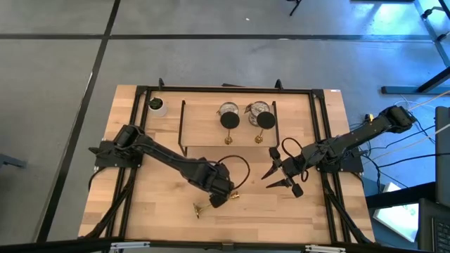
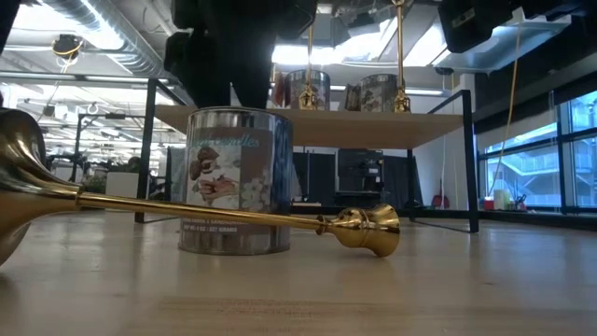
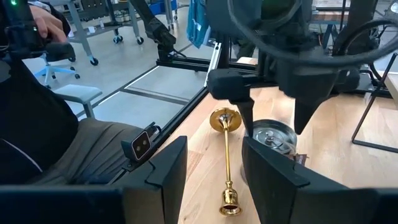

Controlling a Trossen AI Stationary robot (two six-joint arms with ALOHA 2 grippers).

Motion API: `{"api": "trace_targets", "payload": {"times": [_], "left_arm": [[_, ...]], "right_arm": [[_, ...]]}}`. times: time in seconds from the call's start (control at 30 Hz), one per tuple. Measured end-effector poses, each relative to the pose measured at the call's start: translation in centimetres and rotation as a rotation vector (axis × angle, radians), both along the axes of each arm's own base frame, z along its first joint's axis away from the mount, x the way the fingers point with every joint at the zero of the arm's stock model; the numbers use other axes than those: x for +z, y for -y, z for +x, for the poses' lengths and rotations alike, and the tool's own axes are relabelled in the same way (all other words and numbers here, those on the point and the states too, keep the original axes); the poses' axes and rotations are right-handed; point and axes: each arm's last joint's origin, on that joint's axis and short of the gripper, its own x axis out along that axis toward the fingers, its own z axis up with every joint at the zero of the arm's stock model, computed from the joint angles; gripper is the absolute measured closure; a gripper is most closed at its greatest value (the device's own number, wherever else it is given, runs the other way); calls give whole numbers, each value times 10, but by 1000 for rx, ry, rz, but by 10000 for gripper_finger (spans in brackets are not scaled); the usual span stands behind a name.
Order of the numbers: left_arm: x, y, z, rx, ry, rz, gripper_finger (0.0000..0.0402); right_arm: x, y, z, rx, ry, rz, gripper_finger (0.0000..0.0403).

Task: Pick & Place candle stick holders
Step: Put the silver scented candle on the shelf

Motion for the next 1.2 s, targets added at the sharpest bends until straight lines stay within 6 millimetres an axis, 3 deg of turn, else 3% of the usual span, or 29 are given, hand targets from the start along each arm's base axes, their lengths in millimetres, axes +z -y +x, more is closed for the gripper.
{"api": "trace_targets", "payload": {"times": [1.2], "left_arm": [[6, 2, 2, -65, -1, -13, 52]], "right_arm": [[0, 0, 0, 0, 0, -1, 247]]}}
